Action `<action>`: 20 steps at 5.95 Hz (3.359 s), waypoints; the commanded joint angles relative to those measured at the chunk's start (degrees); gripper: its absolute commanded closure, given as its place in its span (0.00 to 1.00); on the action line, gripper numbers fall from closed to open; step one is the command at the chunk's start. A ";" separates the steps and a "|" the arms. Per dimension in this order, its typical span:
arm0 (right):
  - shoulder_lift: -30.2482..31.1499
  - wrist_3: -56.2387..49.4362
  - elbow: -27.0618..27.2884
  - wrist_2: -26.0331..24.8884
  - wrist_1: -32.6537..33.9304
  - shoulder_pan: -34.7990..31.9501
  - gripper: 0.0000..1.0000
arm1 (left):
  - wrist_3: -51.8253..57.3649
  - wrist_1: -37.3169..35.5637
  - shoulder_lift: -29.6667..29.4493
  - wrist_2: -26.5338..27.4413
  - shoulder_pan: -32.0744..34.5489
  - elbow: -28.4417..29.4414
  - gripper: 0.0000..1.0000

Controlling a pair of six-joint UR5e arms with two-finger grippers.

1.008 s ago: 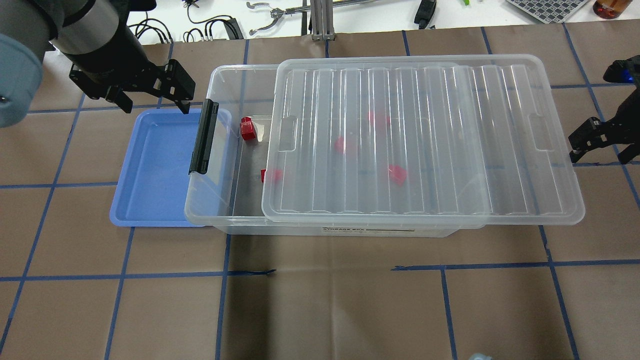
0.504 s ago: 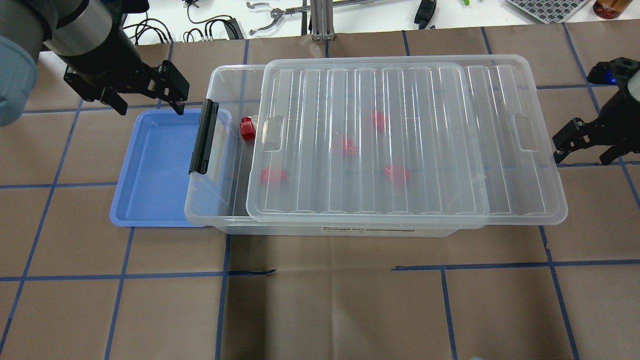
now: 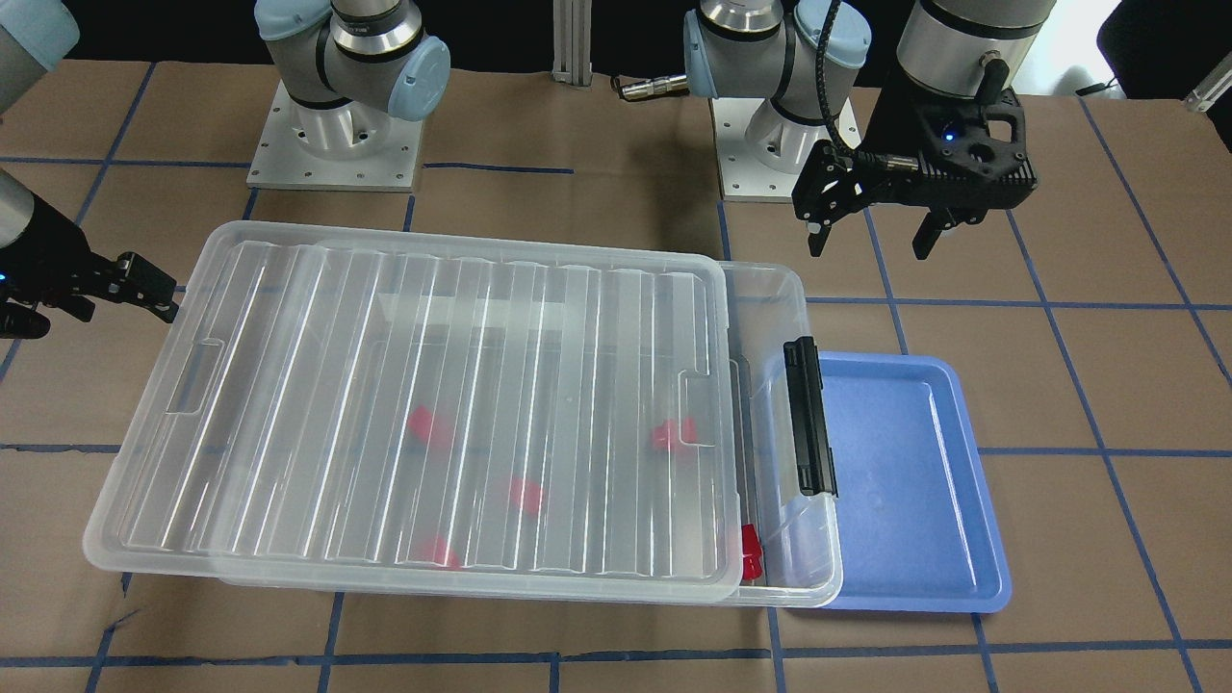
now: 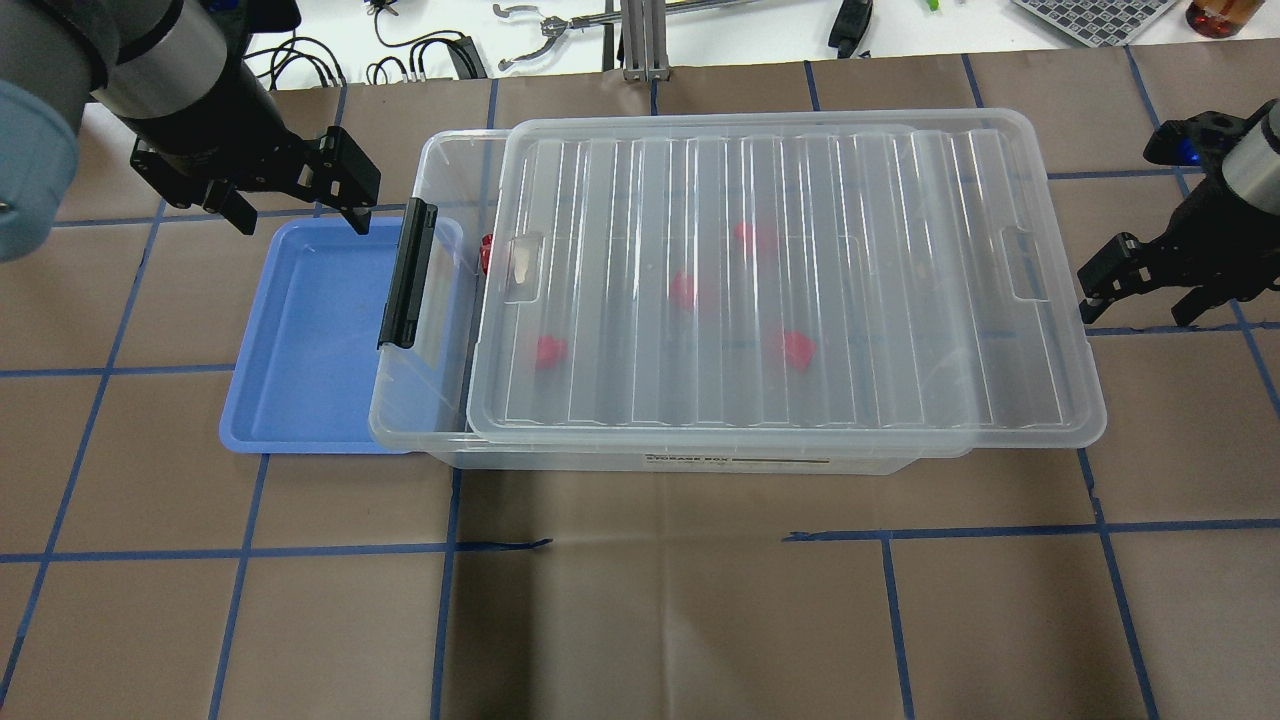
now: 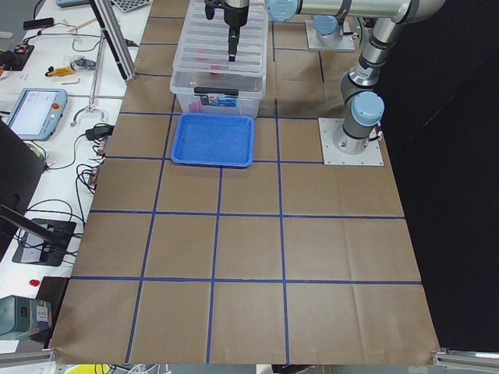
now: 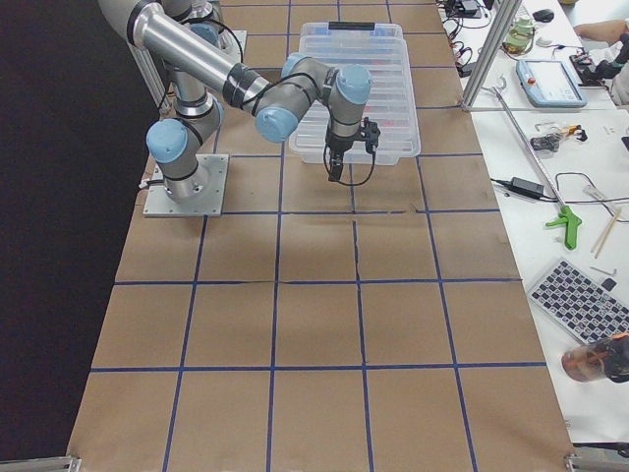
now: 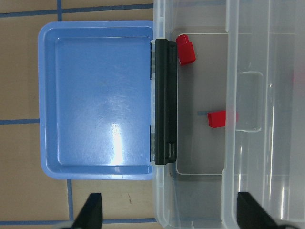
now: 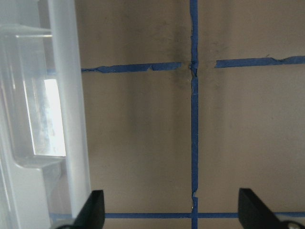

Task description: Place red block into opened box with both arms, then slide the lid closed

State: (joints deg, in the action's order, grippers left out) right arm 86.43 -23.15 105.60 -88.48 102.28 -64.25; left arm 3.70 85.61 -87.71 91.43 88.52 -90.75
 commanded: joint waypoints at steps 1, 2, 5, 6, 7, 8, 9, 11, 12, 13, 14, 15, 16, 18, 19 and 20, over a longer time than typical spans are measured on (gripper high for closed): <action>0.06 0.65 0.74 0.85 0.03 -0.96 0.00 | -0.18 -0.01 -0.09 0.06 0.25 -0.04 0.02; 0.41 2.22 0.83 1.64 -0.06 -1.75 0.00 | -0.09 -0.01 -0.09 0.06 0.25 -0.04 0.02; 0.58 2.94 1.09 3.13 -1.55 -3.60 0.00 | 0.08 -0.45 -0.18 0.06 0.25 -0.04 0.02; 0.58 2.94 1.09 3.23 -2.16 -3.69 0.00 | 0.08 -0.45 -0.18 0.06 0.25 -0.04 0.02; 0.58 3.03 1.09 3.31 -2.26 -4.47 0.00 | 0.08 -0.45 -0.10 0.06 0.16 -0.04 0.02; 0.58 3.03 1.18 4.62 -2.43 -4.66 0.00 | 0.08 -0.45 -0.09 -0.02 0.16 -0.04 0.02; 0.58 3.03 1.10 4.89 -3.39 -4.66 0.00 | 0.08 -0.45 -0.09 -0.02 0.16 -0.04 0.02; 0.67 2.94 0.22 4.20 -3.31 -4.66 0.00 | 0.17 -0.45 -0.18 -0.02 0.16 -0.04 0.02; 1.98 2.94 -3.00 3.24 -3.40 -4.66 0.00 | 0.17 -0.45 -0.18 -0.02 0.16 -0.04 0.02; 2.25 3.11 -6.17 2.62 -5.05 -5.00 0.00 | 0.09 -0.45 -0.10 -0.02 0.16 -0.04 0.02; 2.25 6.86 -9.59 2.26 -7.07 -8.66 0.00 | 0.17 -0.45 -0.18 -0.02 0.16 -0.04 0.02; 1.73 14.98 -13.80 1.30 -10.92 -14.01 0.00 | 0.17 -0.45 -0.18 -0.02 0.16 -0.04 0.02; 1.29 21.24 -18.37 0.60 -15.05 -18.24 0.00 | 0.17 -0.45 -0.01 -0.02 0.16 -0.13 0.02; 1.11 31.81 -23.06 -0.11 -19.92 -25.19 0.00 | 0.26 -0.45 -0.09 -0.02 0.16 -0.04 0.02; 1.20 32.64 -23.16 -2.64 -19.84 -27.83 0.00 | 0.26 -0.45 -0.36 -0.02 -0.01 0.31 0.02; 1.20 32.56 -23.42 -2.57 -19.75 -27.86 0.00 | 0.26 -0.45 -0.10 -0.11 -0.01 0.05 0.02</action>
State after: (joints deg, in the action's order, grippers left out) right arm 87.61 8.85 82.52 -90.50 82.59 -91.22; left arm 3.95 85.17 -87.90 91.38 88.55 -90.61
